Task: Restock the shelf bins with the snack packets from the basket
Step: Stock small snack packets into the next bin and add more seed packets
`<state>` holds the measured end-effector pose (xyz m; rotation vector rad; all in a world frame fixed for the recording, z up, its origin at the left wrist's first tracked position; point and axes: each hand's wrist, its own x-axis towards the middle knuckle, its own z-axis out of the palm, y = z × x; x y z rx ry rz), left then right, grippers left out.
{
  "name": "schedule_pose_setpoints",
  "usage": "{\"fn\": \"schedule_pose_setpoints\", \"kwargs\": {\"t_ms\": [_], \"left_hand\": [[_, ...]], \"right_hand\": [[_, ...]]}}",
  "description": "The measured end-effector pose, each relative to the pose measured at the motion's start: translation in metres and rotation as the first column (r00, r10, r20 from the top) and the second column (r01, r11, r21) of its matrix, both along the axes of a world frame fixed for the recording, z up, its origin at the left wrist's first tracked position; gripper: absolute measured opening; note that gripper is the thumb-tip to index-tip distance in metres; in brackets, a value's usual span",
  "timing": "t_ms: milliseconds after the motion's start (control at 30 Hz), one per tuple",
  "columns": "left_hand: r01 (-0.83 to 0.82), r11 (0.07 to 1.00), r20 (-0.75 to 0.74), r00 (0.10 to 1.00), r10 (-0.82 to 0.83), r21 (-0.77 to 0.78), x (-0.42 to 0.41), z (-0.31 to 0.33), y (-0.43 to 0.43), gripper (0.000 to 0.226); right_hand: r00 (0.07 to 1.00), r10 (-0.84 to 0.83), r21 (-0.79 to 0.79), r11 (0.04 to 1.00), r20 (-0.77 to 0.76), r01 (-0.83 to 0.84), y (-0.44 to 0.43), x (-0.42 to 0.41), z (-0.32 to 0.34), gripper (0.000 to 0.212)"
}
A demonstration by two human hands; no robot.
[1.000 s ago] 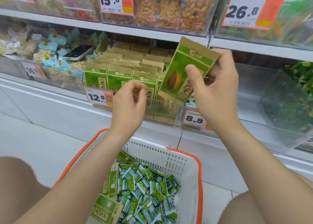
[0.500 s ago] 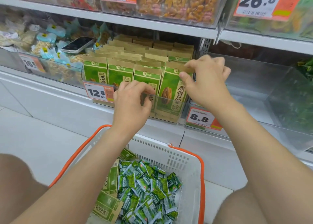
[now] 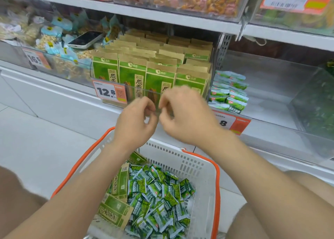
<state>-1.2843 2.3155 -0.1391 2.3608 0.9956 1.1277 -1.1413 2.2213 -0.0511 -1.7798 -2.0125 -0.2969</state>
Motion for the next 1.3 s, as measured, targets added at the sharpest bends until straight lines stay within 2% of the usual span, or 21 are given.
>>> {"fn": "schedule_pose_setpoints", "kwargs": {"t_ms": [33, 100, 167, 267, 333, 367, 433, 500, 567, 667, 767, 833, 867, 1000, 1067, 1167, 1233, 1300], "left_hand": [[0.019, 0.992, -0.119, 0.992, -0.034, -0.122, -0.005, -0.011, 0.003, 0.007], [0.023, 0.96, -0.382, 0.914, -0.133, -0.28, -0.017, -0.037, 0.007, 0.019], [-0.041, 0.932, -0.596, 0.778, -0.196, -0.36, -0.029, -0.073, 0.009, 0.026], [-0.152, 0.874, -0.794, 0.511, -0.33, -0.461, -0.05, -0.131, 0.003, 0.023], [-0.189, 0.824, -0.825, 0.328, -0.459, -0.534, -0.061, -0.164, -0.008, 0.017], [-0.198, 0.798, -0.816, 0.248, -0.522, -0.57, -0.067, -0.179, -0.014, 0.021], [-0.211, 0.756, -0.784, 0.119, -0.609, -0.619, -0.078, -0.205, -0.024, 0.044], [-0.219, 0.748, -0.774, 0.061, -0.631, -0.627, -0.085, -0.221, -0.031, 0.065], [-0.201, 0.763, -0.781, 0.02, -0.624, -0.615, -0.086, -0.224, -0.036, 0.069], [-0.133, 0.803, -0.808, -0.029, -0.589, -0.58, -0.085, -0.229, -0.037, 0.057], [-0.125, 0.826, -0.827, -0.053, -0.559, -0.55, -0.082, -0.232, -0.031, 0.045], [-0.155, 0.809, -0.818, -0.005, -0.575, -0.567, -0.079, -0.226, -0.026, 0.039], [-0.175, 0.785, -0.801, 0.053, -0.596, -0.595, -0.077, -0.22, -0.023, 0.038], [-0.182, 0.696, -0.691, 0.434, -0.578, -0.695, -0.068, -0.19, -0.007, 0.033], [-0.107, 0.653, -0.577, 0.59, -0.565, -0.749, -0.06, -0.167, 0.001, 0.031], [0.038, 0.548, -0.323, 0.773, -0.546, -0.835, -0.042, -0.124, 0.001, 0.005], [0.093, 0.474, -0.151, 0.879, -0.451, -0.876, -0.03, -0.095, -0.006, 0.012], [0.122, 0.385, -0.012, 0.945, -0.328, -0.915, -0.023, -0.077, -0.011, 0.023]], "right_hand": [[1.0, 0.028, -0.16, 0.987, 0.011, -0.026, -0.001, -0.008, -0.009, 0.008], [0.987, 0.103, -0.433, 0.901, 0.127, -0.039, -0.004, -0.022, -0.032, 0.004], [0.953, 0.207, -0.596, 0.802, 0.222, -0.035, -0.008, -0.035, -0.056, 0.011], [0.933, 0.283, -0.742, 0.67, 0.221, -0.027, -0.008, -0.049, -0.089, 0.028], [0.924, 0.311, -0.803, 0.596, 0.224, -0.006, -0.009, -0.054, -0.101, 0.023], [0.92, 0.321, -0.818, 0.575, 0.224, -0.001, -0.009, -0.056, -0.105, 0.019], [0.917, 0.337, -0.836, 0.549, 0.215, -0.006, -0.009, -0.059, -0.109, 0.021], [0.917, 0.349, -0.845, 0.534, 0.195, -0.023, -0.008, -0.062, -0.112, 0.025], [0.911, 0.366, -0.851, 0.524, 0.189, -0.035, -0.007, -0.065, -0.113, 0.02], [0.904, 0.389, -0.857, 0.513, 0.178, -0.052, -0.006, -0.067, -0.115, 0.006], [0.904, 0.392, -0.856, 0.514, 0.172, -0.06, -0.006, -0.069, -0.117, 0.008], [0.906, 0.39, -0.858, 0.51, 0.164, -0.065, -0.006, -0.069, -0.115, 0.009], [0.91, 0.383, -0.859, 0.508, 0.157, -0.065, -0.006, -0.067, -0.113, 0.008], [0.927, 0.347, -0.846, 0.528, 0.142, -0.068, -0.006, -0.056, -0.098, 0.018], [0.937, 0.328, -0.845, 0.53, 0.122, -0.075, -0.004, -0.048, -0.089, 0.018], [0.964, 0.243, -0.837, 0.546, 0.105, -0.046, -0.004, -0.032, -0.074, 0.026], [0.977, 0.187, -0.818, 0.575, 0.102, -0.025, -0.007, -0.018, -0.064, 0.043], [0.979, 0.178, -0.8, 0.599, 0.094, -0.032, -0.01, -0.004, -0.059, 0.057]]}}
